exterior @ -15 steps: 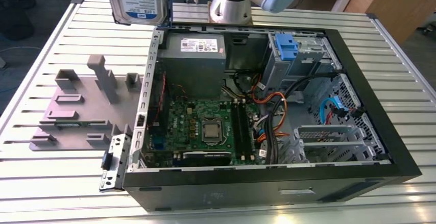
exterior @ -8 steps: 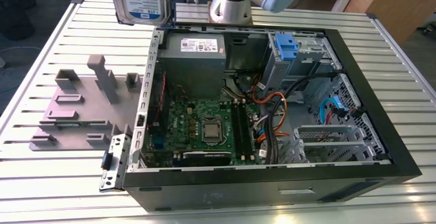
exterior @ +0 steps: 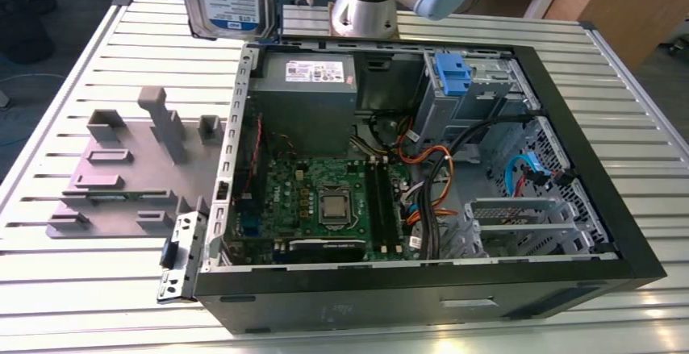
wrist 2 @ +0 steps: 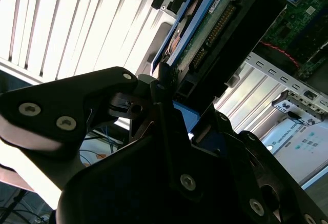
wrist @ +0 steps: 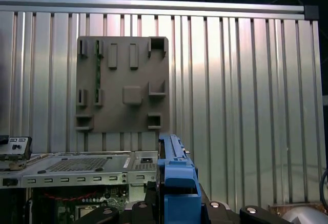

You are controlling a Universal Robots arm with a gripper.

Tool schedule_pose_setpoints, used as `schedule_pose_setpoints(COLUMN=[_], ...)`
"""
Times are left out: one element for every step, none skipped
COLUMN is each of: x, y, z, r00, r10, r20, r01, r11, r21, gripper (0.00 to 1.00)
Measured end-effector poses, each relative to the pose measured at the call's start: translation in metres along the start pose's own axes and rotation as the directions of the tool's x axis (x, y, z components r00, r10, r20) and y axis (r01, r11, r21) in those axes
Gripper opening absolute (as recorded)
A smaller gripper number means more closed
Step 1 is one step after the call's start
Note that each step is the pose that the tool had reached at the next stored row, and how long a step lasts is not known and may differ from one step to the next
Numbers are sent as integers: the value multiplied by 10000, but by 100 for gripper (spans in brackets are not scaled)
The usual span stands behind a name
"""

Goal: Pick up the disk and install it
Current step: 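Insert the disk into the insertion slot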

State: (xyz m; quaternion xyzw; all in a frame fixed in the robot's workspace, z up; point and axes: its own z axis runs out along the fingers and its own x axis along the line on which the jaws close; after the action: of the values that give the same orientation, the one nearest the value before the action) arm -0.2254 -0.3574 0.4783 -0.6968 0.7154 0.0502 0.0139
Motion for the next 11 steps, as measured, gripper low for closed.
schedule_pose_setpoints(x=[0,0,-1,-1,-1,-2,-2,-2,-2,-3,-3], y=[-8,-17,-25,-34,-44,-53,-62,-72,-81,-89,-98], z=[0,-1,-1,-1,-2,-3,-3,-4,-4,-4,-5], r00=[10000,10000,10000,10000,10000,10000,10000,10000,10000,10000,10000], r10=[-1,-1,-1,0,0,0,0,0,0,0,0], r20=[0,0,1,1,0,0,0,0,0,0,0], r01=[1,1,1,0,0,0,0,0,0,0,0], r11=[10000,10000,10000,10000,10000,10000,10000,10000,10000,10000,10000], r21=[0,0,1,1,0,0,0,0,0,0,0], gripper=[37,37,37,37,37,37,37,37,37,37,37])
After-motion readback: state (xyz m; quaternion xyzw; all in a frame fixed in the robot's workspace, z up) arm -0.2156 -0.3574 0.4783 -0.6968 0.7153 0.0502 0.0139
